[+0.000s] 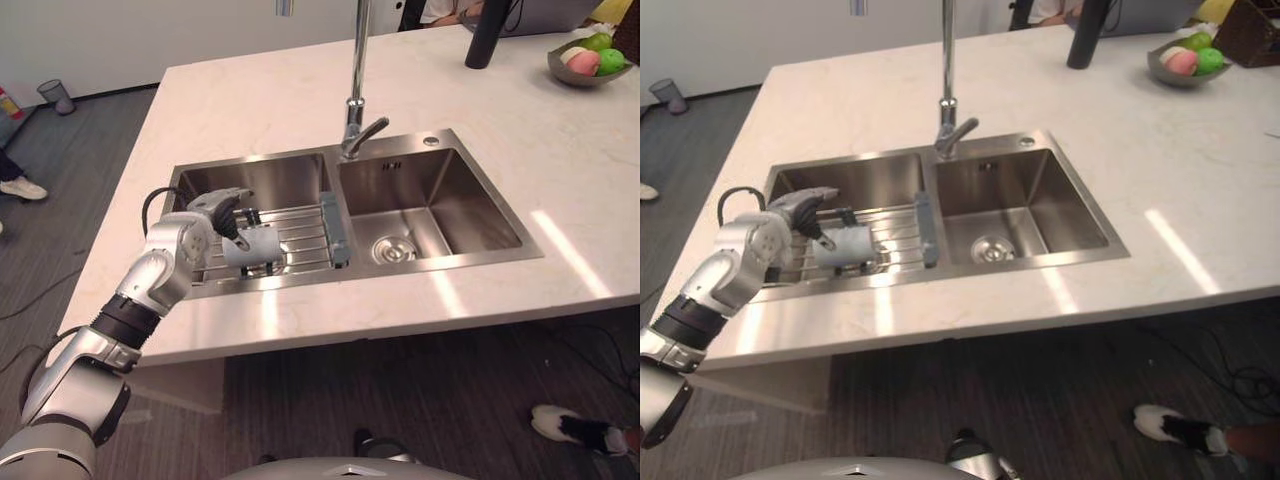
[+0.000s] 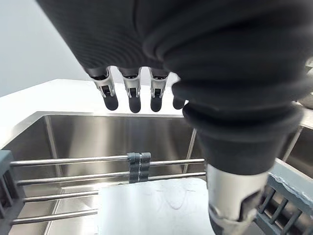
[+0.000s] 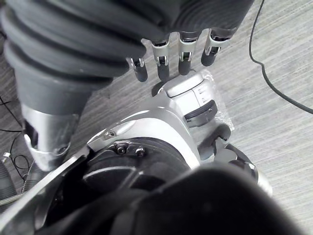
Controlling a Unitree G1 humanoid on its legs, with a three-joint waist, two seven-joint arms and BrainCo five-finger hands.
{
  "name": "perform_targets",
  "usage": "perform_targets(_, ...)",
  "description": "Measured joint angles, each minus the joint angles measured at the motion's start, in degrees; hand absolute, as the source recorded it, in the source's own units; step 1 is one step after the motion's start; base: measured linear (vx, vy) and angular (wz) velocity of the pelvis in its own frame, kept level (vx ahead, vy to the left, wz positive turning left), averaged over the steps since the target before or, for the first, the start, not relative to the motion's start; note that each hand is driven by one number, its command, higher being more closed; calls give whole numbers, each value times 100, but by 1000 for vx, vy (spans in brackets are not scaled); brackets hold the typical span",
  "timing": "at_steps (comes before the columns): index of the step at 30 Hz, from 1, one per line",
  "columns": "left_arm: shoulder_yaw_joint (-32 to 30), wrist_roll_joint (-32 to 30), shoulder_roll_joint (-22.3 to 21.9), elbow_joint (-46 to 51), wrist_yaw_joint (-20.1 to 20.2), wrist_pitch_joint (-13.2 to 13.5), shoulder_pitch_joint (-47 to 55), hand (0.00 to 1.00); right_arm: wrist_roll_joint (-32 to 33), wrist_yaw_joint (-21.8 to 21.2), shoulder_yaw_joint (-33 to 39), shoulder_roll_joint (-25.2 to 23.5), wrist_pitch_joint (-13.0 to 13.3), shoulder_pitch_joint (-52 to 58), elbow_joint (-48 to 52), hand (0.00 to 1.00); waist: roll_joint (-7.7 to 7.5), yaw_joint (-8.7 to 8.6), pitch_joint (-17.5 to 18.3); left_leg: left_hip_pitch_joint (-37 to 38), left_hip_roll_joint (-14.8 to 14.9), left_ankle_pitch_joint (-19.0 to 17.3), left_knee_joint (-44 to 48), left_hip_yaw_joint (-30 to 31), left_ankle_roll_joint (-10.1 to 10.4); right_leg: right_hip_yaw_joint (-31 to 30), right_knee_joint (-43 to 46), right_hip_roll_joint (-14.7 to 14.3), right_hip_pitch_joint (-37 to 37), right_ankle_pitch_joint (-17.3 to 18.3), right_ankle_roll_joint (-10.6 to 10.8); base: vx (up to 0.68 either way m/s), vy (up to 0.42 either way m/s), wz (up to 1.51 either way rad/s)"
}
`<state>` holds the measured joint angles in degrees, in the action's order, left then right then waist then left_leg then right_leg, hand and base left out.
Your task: Walk over to the sink, pick up the cup, carry it to the dishwasher, place the cup inside the dishwasher, then close the dishwasher door
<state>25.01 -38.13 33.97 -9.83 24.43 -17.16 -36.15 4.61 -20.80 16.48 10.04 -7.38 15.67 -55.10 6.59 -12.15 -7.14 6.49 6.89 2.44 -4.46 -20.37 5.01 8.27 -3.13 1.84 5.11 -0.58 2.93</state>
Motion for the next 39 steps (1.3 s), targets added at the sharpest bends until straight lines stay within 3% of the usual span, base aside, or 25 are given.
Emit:
perform_targets(6,18,-35,-4,8,142,-49,16,0,-3,1,66,16,30,-2,-39,0,93,-14,-30,-28,-1,1,1,1,0,1,-4,-1,-24,-3,0,0,0,0)
perform_targets(20,49,-104,-145,-257,51,-160,488,0,-40,9,213,40,97,-11,-44,0,217,-60,-88,-56,-1,-21,-1,-33,16,-99,-133,-14,-43,-80,14,-1,-1,-3)
perform_targets(27,49,-71,-196,-501,-364,-184,512,0,-36,16,206,60,97,-28,-44,0,247,-120,-121,-147,-3,-37,0,-44,12,-146,-142,-19,-151,-110,13,7,-5,-4)
perform_targets(33,39,93,-289,-862,-976,-244,499,0,-35,21,178,58,111,-38,-41,0,260,-167,-200,-161,-2,-56,1,-92,39,-227,-127,-24,-215,-110,13,-1,-7,-6)
perform_targets(39,34,102,-377,-1190,-1160,-254,479,0,-36,24,171,28,216,-45,-41,0,261,-233,-273,-172,1,-59,1,-169,42,-308,-69,-25,-302,-111,12,-16,-3,-8)
